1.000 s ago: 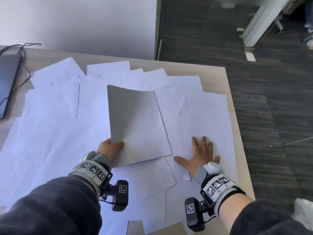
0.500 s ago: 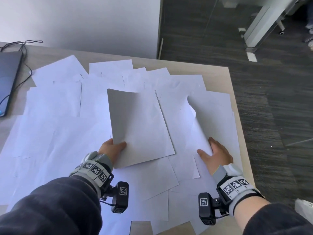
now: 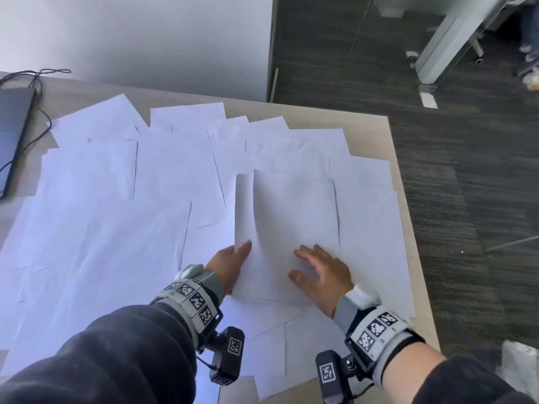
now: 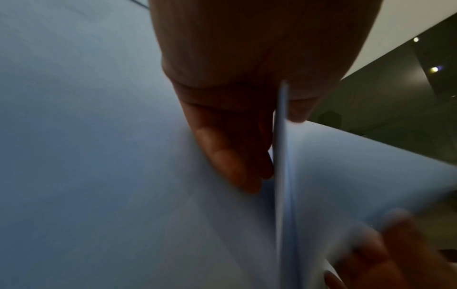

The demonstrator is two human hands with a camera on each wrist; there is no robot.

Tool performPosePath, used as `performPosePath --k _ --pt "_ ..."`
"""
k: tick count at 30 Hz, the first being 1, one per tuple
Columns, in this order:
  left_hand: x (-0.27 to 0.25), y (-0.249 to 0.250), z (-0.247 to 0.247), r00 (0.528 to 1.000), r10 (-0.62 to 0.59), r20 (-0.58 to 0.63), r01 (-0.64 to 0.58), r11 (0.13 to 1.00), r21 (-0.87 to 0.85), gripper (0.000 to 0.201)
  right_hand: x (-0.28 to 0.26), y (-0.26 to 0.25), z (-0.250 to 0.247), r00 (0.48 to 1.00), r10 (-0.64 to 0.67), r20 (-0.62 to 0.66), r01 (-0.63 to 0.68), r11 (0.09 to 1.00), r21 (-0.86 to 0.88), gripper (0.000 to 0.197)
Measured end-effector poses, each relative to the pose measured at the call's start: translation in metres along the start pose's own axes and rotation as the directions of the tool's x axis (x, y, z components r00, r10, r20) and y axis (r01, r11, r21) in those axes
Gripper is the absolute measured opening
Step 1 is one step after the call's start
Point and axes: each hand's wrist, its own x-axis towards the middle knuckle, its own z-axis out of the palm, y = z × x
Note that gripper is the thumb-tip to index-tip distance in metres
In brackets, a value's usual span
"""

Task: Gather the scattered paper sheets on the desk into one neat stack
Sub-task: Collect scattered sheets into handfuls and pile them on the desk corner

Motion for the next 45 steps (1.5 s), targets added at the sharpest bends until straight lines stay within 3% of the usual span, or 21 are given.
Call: performPosePath --k 2,5,7,9,12,14,17,21,23,32,38,41,45 --pt "-0.004 0.002 0.005 0.999 -0.045 0.022 0.046 0.999 -0.027 0.072 -0.002 -0.011 0.006 0.998 -0.026 0.061 0.034 0.991 -0.132 0.069" --pt "-0.009 0.002 0.009 1.0 0.023 -0.001 -0.023 1.0 0.017 0.049 -0.004 -0.015 0.01 0.989 -0.076 0.127 0.094 0.986 -0.139 0.072" --pt "-0.008 -0.001 0.009 0.998 0.055 -0.03 -0.051 0.993 0.106 0.037 -0.007 -0.012 0.008 0.989 -0.104 0.106 0.112 0.991 -0.074 0.07" --pt "-0.01 0.0 0.009 0.999 0.041 -0.031 -0.037 0.992 0.117 0.038 -0.008 -0.004 0.003 0.996 -0.084 0.002 0.084 0.996 -0.03 0.069" --pt "-0.01 0.0 0.009 0.999 0.044 -0.018 -0.042 0.994 0.098 0.044 -0.011 0.018 -0.011 0.982 0.097 -0.164 -0.103 0.994 -0.031 0.063" --pt "-0.008 -0.002 0.01 0.998 0.057 -0.027 -0.054 0.993 0.106 0.05 -0.015 0.033 -0.021 0.94 0.248 -0.235 -0.256 0.967 -0.001 0.058" --pt "-0.006 -0.003 0.011 0.997 0.055 -0.045 -0.05 0.993 0.105 0.04 -0.021 0.049 -0.028 0.883 0.362 -0.297 -0.342 0.932 0.118 0.054" --pt "-0.007 -0.005 0.012 0.996 0.058 -0.07 -0.049 0.991 0.123 0.042 -0.026 0.044 -0.027 0.888 0.383 -0.255 -0.307 0.906 0.293 0.046" --pt "-0.006 -0.007 0.013 0.994 0.063 -0.084 -0.052 0.991 0.124 0.032 -0.025 0.037 -0.025 0.878 0.402 -0.26 -0.304 0.888 0.345 0.042" --pt "-0.003 -0.013 0.013 0.992 0.081 -0.093 -0.07 0.99 0.12 0.023 -0.02 0.016 -0.01 0.865 0.453 -0.215 -0.314 0.824 0.471 0.024" --pt "-0.004 -0.013 0.013 0.994 0.063 -0.085 -0.056 0.995 0.088 0.026 -0.018 0.011 -0.01 0.814 0.556 -0.168 -0.323 0.674 0.664 0.021" --pt "-0.002 -0.014 0.011 0.996 0.055 -0.073 -0.05 0.997 0.062 0.037 -0.016 0.011 -0.01 0.792 0.592 -0.15 -0.363 0.654 0.663 0.019" --pt "0.001 -0.018 0.009 0.997 0.042 -0.066 -0.04 0.998 0.038 0.033 -0.016 0.009 -0.012 0.803 0.588 -0.099 -0.413 0.668 0.619 0.01"
